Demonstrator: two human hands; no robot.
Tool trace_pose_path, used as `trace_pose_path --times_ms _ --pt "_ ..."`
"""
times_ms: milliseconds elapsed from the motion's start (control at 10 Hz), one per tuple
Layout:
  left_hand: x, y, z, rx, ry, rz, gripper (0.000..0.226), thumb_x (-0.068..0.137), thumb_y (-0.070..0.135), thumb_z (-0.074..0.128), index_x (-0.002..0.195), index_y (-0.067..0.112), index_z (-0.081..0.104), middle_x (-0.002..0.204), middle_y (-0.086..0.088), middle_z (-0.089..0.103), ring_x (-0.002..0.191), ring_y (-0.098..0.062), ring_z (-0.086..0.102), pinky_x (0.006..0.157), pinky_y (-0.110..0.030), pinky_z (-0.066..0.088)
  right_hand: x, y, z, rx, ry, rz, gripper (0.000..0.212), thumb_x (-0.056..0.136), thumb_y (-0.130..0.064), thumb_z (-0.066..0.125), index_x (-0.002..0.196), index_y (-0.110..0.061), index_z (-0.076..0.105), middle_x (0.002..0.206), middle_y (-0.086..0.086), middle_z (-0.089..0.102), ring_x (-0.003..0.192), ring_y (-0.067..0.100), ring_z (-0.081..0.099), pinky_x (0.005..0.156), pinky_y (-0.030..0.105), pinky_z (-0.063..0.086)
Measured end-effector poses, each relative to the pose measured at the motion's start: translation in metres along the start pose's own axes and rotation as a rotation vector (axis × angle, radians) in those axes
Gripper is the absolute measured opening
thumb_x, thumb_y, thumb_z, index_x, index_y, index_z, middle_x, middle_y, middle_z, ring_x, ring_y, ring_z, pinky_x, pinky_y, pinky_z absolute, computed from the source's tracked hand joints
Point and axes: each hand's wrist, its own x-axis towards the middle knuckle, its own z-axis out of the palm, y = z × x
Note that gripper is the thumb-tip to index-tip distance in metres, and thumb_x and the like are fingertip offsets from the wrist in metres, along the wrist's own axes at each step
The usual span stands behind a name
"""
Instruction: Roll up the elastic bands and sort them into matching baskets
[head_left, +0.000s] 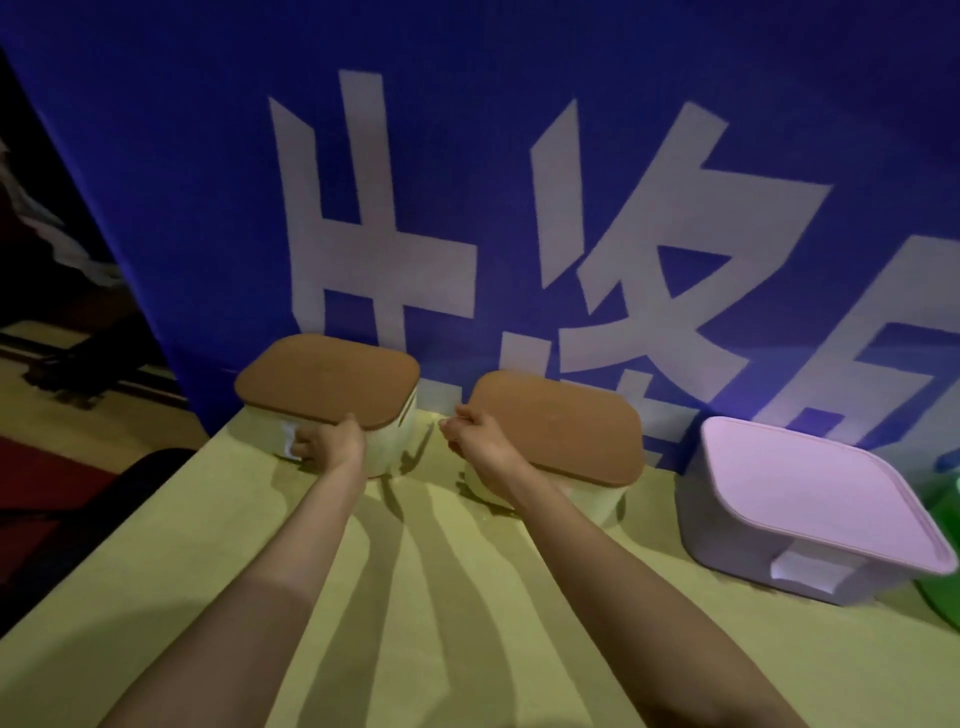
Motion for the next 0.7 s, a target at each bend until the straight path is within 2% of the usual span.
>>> trace_pose_path --times_ms 100,200,300,400,500,600,700 --pt "0.042 0.004 -0.016 -0.054 -0.014 -0.074 0.076 0.091 0.030 0.060 0.147 0.008 0.014 0.153 -0.014 0.016 0.137 -0.033 0.028 0.110 -0.044 0.031 0.024 -0.003 0.044 -0.021 -0.041 0.077 0.066 0.093 -0.028 0.056 0.148 -0.014 0.023 0.120 0.005 0.050 0.106 0.020 0.051 0.087 0.031 0.043" --pt "0.076 0.000 -0.020 -0.131 -0.115 -0.092 0.075 0.091 0.029 0.060 0.149 0.011 0.015 0.146 -0.011 0.035 0.127 -0.031 0.043 0.103 -0.047 0.041 0.039 0.001 0.075 0.038 -0.003 0.104 0.063 0.096 -0.027 0.052 0.149 -0.017 0.020 0.138 0.008 0.043 0.121 0.024 0.048 0.100 0.036 0.043" --pt "0.088 0.002 -0.016 -0.176 -0.198 -0.079 0.070 0.091 0.027 0.059 0.147 0.013 0.020 0.121 -0.007 0.052 0.084 -0.025 0.059 0.074 -0.041 0.054 0.055 0.007 0.091 0.042 0.020 0.082 0.050 0.093 -0.027 0.049 0.141 -0.023 0.033 0.134 0.007 0.047 0.106 0.018 0.042 0.096 0.036 0.041" --pt "0.108 -0.006 -0.008 -0.196 -0.226 -0.084 0.076 0.086 0.033 0.064 0.147 0.018 0.021 0.139 -0.005 0.045 0.104 -0.029 0.058 0.091 -0.048 0.051 0.059 0.001 0.090 0.049 0.021 0.053 0.036 0.099 -0.015 0.044 0.134 -0.015 0.043 0.125 0.003 0.054 0.107 0.019 0.048 0.091 0.032 0.040" --pt "0.107 -0.003 -0.005 -0.197 -0.224 -0.108 0.075 0.087 0.035 0.064 0.147 0.013 0.024 0.141 -0.008 0.044 0.105 -0.029 0.059 0.092 -0.045 0.051 0.060 -0.005 0.082 0.006 0.023 0.038 0.037 0.099 -0.009 0.040 0.136 -0.010 0.044 0.135 0.008 0.052 0.118 0.024 0.050 0.099 0.036 0.040" --pt "0.080 0.007 -0.013 -0.105 -0.137 -0.108 0.081 0.087 0.037 0.064 0.147 0.006 0.019 0.150 -0.013 0.030 0.132 -0.033 0.039 0.108 -0.046 0.036 0.052 -0.010 0.073 -0.004 0.010 0.039 0.046 0.099 -0.012 0.045 0.143 -0.007 0.034 0.146 0.012 0.041 0.130 0.026 0.044 0.103 0.035 0.037" --pt "0.028 0.024 -0.021 0.019 -0.067 -0.055 0.076 0.090 0.032 0.062 0.144 0.002 0.018 0.149 -0.016 0.019 0.136 -0.032 0.027 0.108 -0.040 0.031 0.042 -0.020 0.051 -0.036 0.001 0.026 0.060 0.097 -0.020 0.051 0.149 -0.009 0.022 0.151 0.012 0.033 0.134 0.026 0.040 0.107 0.036 0.037"
